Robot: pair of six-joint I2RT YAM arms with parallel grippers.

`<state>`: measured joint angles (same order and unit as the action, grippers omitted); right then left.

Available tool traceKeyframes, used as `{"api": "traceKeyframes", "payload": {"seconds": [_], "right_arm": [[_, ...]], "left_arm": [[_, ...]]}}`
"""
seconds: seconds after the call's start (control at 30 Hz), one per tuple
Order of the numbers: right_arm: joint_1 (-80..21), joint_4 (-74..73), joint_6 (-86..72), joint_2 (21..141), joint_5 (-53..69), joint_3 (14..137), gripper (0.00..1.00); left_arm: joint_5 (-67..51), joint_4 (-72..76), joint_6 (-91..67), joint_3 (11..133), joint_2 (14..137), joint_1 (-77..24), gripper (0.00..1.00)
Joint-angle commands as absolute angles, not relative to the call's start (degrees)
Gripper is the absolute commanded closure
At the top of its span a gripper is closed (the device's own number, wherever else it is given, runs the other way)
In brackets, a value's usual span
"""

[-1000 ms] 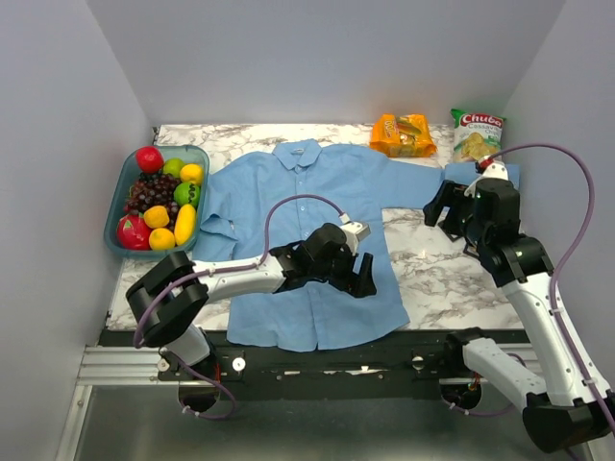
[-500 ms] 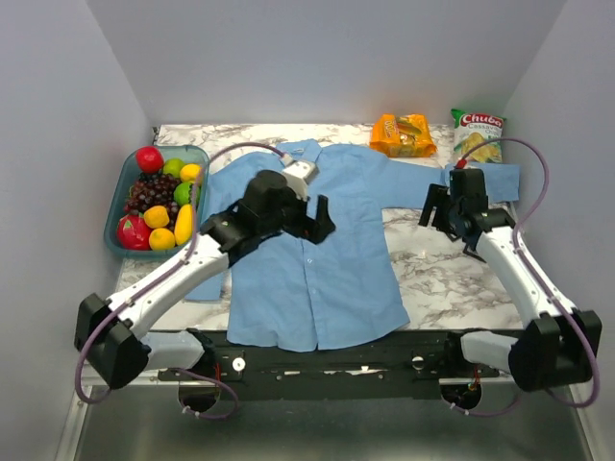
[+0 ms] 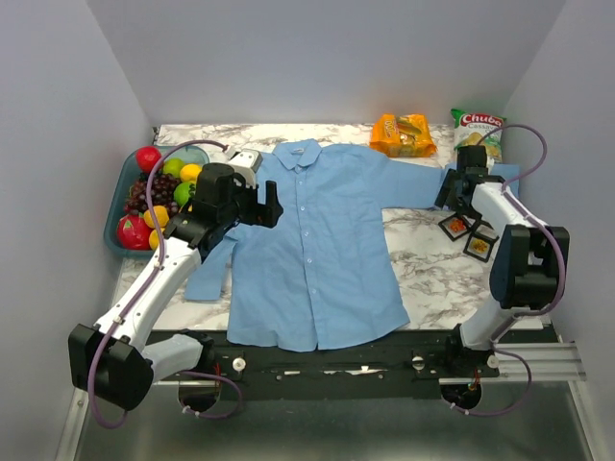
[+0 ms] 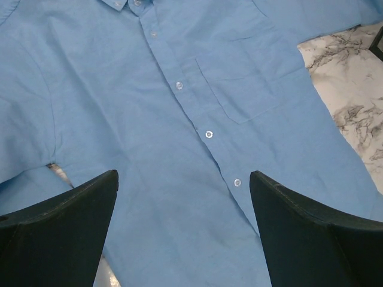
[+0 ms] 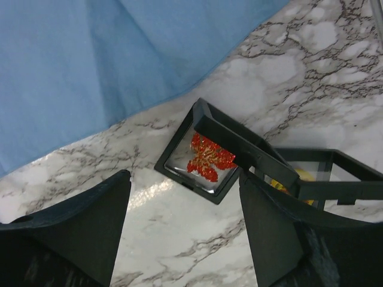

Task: Pin the brooch onto the clothing
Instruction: Move the brooch box to the center of the board.

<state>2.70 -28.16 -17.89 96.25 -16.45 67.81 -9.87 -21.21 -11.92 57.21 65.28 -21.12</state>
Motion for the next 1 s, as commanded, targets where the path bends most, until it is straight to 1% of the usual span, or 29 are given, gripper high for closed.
{"api": "traceKeyframes", "payload": {"seconds": [0.0,0.33,0.6,0.97], "right_arm": [[4.7,-28.0,-18.0,100.8,-19.4,71.0,0.23],[5.4,-27.2,-19.3,103.1,-19.9,68.7,0.23],[6.2,-26.7,-19.0,104.7,-21.4,67.8,0.33],[6.4,-26.8,-18.9,104.2,-21.6,67.1,0.34]], "left_arm": [[-10.7,-21.7,-10.4,56.6,64.4,-21.0,0.01],[-12.0,-21.7,-10.7,56.6,65.2,-21.0,0.01],[-12.3,-21.4,-10.8,56.4,65.0,-20.9,0.01],[-12.6,-21.4,-10.8,56.3,64.2,-21.0,0.01]]}}
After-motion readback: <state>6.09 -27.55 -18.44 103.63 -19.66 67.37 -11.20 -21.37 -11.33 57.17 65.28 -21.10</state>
